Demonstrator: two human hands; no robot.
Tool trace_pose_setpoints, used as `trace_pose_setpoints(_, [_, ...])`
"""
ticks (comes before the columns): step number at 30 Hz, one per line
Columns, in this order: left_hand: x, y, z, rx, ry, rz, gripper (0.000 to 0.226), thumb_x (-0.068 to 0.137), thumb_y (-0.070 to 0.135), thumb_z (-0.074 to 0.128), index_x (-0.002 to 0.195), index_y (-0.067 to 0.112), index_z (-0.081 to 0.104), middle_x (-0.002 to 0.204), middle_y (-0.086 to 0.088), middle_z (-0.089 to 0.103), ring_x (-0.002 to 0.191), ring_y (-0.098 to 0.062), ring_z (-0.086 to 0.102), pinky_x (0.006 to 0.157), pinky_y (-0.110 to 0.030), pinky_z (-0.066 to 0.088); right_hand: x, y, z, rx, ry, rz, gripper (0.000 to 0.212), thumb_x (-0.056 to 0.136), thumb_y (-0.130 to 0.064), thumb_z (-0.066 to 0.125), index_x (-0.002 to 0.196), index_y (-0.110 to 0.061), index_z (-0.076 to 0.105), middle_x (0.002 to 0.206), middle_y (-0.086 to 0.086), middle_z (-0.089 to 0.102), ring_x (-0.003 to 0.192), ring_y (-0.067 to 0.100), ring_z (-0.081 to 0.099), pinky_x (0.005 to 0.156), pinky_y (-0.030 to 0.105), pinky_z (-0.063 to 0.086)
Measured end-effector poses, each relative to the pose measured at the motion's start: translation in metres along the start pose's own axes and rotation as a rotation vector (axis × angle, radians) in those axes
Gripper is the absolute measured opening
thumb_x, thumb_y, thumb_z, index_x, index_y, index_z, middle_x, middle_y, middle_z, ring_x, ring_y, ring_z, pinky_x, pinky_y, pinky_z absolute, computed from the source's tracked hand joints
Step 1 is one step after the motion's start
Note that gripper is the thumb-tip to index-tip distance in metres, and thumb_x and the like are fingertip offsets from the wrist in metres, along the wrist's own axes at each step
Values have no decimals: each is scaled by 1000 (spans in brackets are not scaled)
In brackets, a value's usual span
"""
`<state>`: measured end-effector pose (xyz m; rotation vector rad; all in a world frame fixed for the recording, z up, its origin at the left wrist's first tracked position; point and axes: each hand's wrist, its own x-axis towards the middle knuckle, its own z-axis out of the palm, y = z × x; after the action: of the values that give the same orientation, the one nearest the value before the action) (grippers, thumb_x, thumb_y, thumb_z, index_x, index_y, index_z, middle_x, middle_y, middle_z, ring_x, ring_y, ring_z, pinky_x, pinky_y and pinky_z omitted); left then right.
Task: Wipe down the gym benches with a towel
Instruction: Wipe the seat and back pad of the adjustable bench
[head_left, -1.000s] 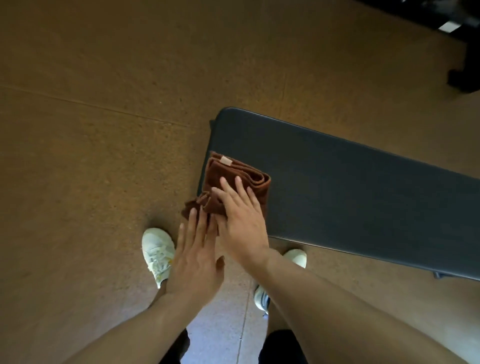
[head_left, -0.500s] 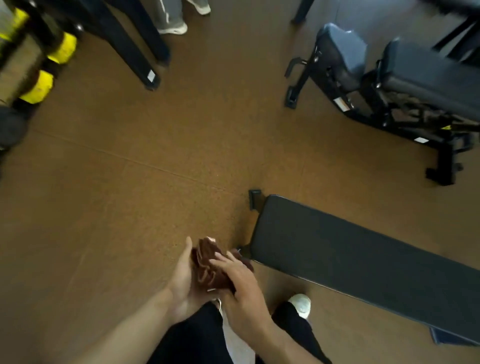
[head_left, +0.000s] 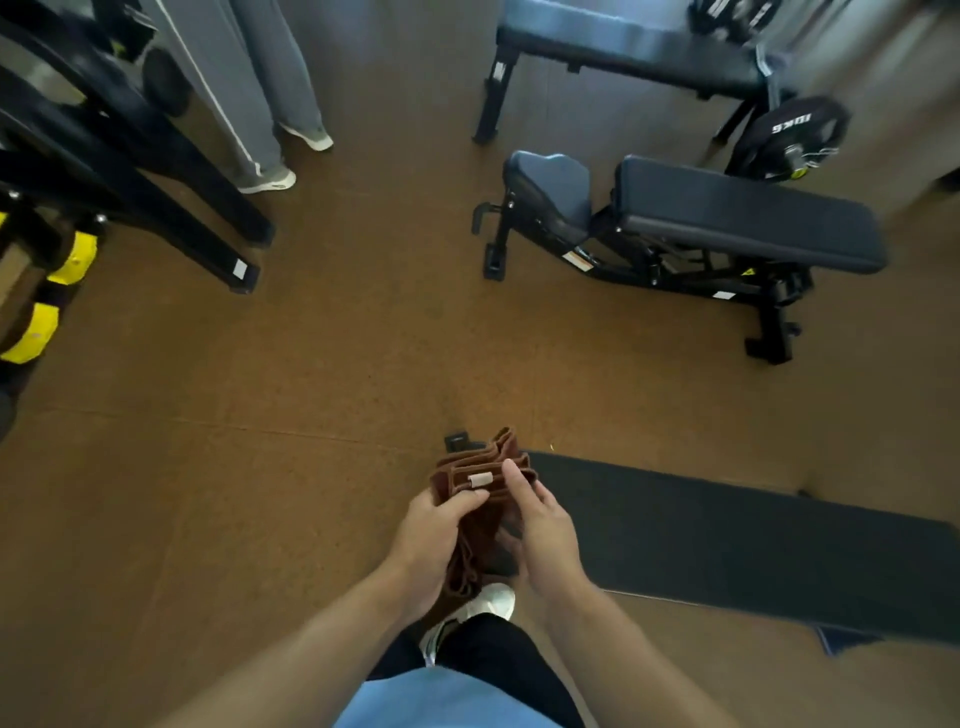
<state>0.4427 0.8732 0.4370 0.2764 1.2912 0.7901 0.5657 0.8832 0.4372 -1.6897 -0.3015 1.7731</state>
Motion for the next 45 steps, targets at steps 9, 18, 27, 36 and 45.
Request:
trace_pose_setpoints(9, [8,47,-4,98,-86,-21,38,95,37,65,124,13,69,117,-15,74,111,-30,71,101,-50,53,0,-41,19,49,-9,-38,23,107,-24,58,119,-18,77,109,5,81,105,21,77,86,34,59])
trace_pose_setpoints(18, [61,128,-66,339,3,87,20,93,37,70,109,26,71,100,4,78,99,-16,74,89,-42,60,29,-30,133,-255,51,-305,36,109,-17,55,134,-37,70,128,-15,74,122,2,67,104,28,55])
trace_pose_setpoints(27, [123,267,-180,412,8,82,25,104,36,52,97,29,75,98,-5,76,92,-27,73,64,-39,60,79,-65,283,134,384,-218,29,112,-23,47,112,-32,74,106,0,80,100,20,75,88,41,61])
trace_pose_setpoints(36, [157,339,-216,491,67,188,26,103,36,54,98,23,75,93,4,79,94,-16,73,87,-34,57,93,-96,278,235,731,-107,23,113,-37,35,121,-37,57,111,4,69,99,29,70,88,58,61])
trace_pose_setpoints(45, [184,370,-227,559,51,229,30,101,45,56,102,20,71,98,1,77,94,-15,73,76,-32,59,113,-117,269,468,728,-206,27,109,-28,40,104,-23,67,97,4,67,84,21,65,72,38,52])
